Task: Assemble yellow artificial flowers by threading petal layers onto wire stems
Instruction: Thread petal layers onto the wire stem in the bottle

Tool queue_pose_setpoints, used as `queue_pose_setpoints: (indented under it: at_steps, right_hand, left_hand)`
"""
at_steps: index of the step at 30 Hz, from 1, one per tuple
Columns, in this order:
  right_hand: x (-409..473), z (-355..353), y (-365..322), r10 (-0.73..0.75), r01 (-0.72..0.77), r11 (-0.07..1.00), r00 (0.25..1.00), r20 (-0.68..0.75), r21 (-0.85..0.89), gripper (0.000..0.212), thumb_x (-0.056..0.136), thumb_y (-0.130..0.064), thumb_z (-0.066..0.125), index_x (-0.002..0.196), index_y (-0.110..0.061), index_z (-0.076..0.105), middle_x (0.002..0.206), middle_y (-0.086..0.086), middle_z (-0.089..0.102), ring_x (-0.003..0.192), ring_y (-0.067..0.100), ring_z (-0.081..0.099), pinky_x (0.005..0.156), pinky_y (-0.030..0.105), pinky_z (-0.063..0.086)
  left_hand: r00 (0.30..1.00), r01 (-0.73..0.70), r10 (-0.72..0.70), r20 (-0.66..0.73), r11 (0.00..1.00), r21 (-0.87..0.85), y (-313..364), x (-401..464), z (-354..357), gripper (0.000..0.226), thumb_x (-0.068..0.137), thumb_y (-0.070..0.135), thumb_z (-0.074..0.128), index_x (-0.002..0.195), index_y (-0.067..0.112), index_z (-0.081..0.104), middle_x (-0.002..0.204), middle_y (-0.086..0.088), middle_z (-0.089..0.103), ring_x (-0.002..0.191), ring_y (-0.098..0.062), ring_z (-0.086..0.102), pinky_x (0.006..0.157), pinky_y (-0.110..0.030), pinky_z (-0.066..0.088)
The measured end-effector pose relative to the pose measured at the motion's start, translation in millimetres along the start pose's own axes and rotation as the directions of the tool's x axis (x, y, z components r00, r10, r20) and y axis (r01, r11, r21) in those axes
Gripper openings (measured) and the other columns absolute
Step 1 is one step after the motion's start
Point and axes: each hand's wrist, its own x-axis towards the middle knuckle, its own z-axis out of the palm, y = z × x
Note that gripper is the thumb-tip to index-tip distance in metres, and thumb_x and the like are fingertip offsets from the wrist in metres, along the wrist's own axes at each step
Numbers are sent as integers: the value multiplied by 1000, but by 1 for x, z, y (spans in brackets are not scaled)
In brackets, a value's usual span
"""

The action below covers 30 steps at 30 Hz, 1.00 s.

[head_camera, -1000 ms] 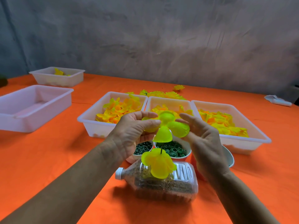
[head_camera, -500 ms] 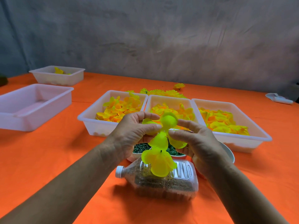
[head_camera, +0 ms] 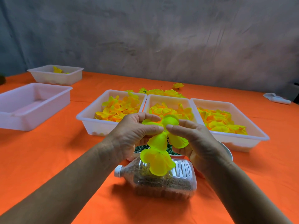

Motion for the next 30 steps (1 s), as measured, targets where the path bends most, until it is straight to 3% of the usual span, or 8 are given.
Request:
queue_pose_setpoints:
  at_steps: [2,4,5,13,18,23,27,30]
  right_hand:
    - [0,2,3,14,-15,999,1000,-22,-31,37,61,-18,76,96,-12,68,79,5,74,72,21,71,62,39,57]
    - [1,3,5,32,-35,998,998,-51,-48,31,70,-10,75,101,-10,68,90,13,73,86,34,69,84,55,53]
    - [1,4,4,43,-47,997,997,-65,-53,29,72,-7,74,101,-10,68,92,15,73,90,37,68,88,58,51]
    - [5,8,2,69,-74,995,994,-82,-59,19,73,-4,72,89,-12,68,80,10,72,74,27,67,83,50,52]
    - [7,9,2,114,-119,992,990,-79,-51,19,74,-3,71,91,-9,69,80,9,72,73,26,66,75,40,52]
    - [8,8,2,170,-171,985,983,-64,-7,33,72,-1,70,104,-3,65,92,18,70,82,33,65,86,53,50]
    - [7,7,2,176,-177,984,984,-39,-13,23,75,0,67,98,-5,66,85,15,69,74,30,65,78,47,53]
    - [7,7,4,178,-179,983,983,-40,-33,21,76,1,65,96,-5,66,87,16,69,77,32,65,83,53,51]
  left_hand:
    - [1000,11,-11,-2,1000,-2,0,0,0,43,51,12,73,94,10,67,75,-9,70,58,-15,66,56,-26,55]
    - [1000,16,-16,-2,1000,8,0,-1,-1,44,50,12,74,93,11,67,77,-10,70,59,-16,66,58,-28,55]
    - [1000,16,-16,-1,1000,17,1,-1,0,45,49,12,74,93,11,67,77,-10,70,59,-16,65,58,-29,55]
    - [998,35,-35,-48,999,-2,-1,0,-2,43,47,11,75,90,10,66,67,-8,71,55,-16,66,50,-24,54]
    - [995,93,-92,-42,995,21,-3,2,-4,23,71,-1,71,90,10,65,59,-2,68,50,-11,63,52,-24,53]
    - [993,114,-114,-22,993,-12,-5,1,-3,21,75,-6,68,90,8,65,55,-3,66,46,-10,61,43,-19,48]
    - [992,123,-122,-21,992,1,-5,2,-4,23,74,-6,68,91,9,65,57,-4,67,47,-11,62,44,-20,49]
    - [992,124,-123,-25,992,28,-6,2,-5,25,74,-6,69,92,9,65,58,-4,67,47,-10,61,44,-19,48]
